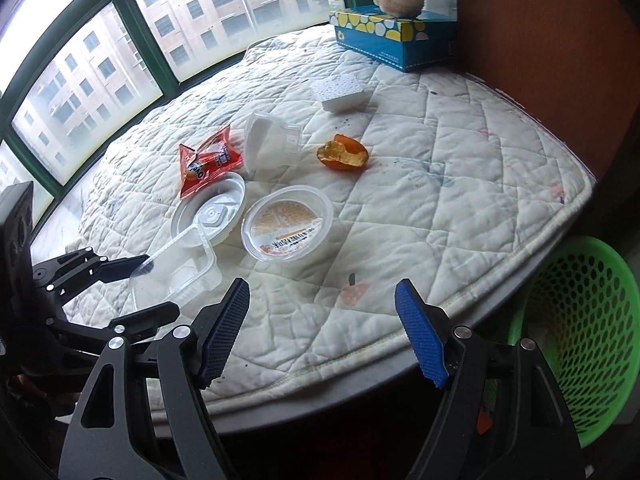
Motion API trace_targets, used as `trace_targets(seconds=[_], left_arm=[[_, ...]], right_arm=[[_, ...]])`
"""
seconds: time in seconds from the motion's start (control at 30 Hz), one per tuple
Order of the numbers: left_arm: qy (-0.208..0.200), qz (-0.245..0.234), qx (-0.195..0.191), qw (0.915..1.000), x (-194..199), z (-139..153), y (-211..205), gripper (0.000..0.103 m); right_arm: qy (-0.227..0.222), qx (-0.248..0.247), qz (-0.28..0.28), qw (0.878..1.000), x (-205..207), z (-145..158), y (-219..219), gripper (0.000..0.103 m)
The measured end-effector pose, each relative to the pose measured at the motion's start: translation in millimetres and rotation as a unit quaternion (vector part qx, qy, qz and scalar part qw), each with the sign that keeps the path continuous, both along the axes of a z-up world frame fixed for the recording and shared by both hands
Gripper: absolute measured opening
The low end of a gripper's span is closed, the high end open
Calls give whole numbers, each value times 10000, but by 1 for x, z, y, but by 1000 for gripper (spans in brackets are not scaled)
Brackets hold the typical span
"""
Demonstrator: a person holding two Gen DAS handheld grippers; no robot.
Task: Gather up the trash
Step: 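Grasp the round clear tub with the right gripper while the left gripper carries the tray toward the basket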
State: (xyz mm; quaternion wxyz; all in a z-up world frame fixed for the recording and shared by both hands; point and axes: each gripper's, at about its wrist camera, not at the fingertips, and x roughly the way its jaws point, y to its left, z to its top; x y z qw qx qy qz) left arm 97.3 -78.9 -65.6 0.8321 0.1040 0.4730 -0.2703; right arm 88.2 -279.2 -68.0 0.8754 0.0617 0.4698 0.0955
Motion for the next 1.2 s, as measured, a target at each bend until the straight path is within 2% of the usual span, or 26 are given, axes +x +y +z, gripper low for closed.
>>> trace_targets(seconds=[0.3,0.53,0.63,0.9,1.2], left_arm=[[-56,373,-242,9990,5,18,35,59],[-110,490,-335,9982,8,24,44,58],[-110,481,-340,9982,9,24,43,58],[-123,419,-392,9983,6,27,36,58],[-200,142,-398,9989,0,35,5,58]], right_arm=[[151,-132,392,9990,37,-19,30,75],[148,-440,522,9976,56,-29,47,75],[147,-582,453,9972,61,-31,48,67],[18,-391,333,9987,46,-20,37,65],[-207,-307,33,9993,13,3,9,65]])
